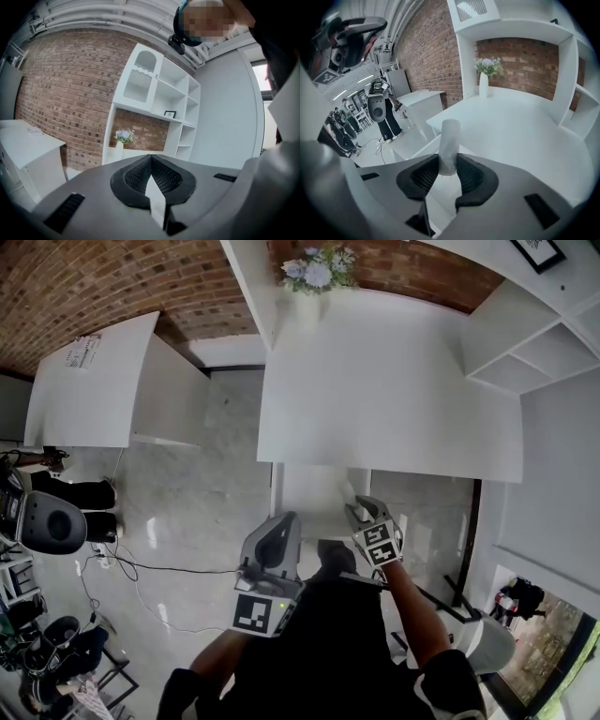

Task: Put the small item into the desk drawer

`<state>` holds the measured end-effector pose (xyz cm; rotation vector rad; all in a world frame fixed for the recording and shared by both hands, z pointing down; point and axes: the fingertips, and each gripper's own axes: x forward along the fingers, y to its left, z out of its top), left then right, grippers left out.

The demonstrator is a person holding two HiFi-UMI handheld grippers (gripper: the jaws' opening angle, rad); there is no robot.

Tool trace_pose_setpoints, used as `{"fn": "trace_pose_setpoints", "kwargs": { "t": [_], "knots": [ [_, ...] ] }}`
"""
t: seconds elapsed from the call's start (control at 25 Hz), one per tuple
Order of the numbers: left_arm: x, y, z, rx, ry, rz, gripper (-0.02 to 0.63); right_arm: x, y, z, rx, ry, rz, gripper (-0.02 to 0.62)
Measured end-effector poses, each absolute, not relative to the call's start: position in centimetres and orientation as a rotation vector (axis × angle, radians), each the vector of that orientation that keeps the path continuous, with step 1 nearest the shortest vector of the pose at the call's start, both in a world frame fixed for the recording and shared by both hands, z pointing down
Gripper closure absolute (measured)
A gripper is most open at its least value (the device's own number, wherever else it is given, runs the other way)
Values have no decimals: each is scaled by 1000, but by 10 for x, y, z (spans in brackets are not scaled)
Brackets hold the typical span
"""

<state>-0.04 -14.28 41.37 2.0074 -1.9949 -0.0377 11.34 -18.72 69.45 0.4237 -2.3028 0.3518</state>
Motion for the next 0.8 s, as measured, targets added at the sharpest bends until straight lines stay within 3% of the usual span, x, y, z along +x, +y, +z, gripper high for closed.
{"fn": "trace_pose_setpoints", "kwargs": {
  "t": [0.8],
  "knots": [
    [-17, -166, 444, 1963, -1939, -8, 583, 101, -205, 831, 431, -2065, 525, 457]
  ]
}}
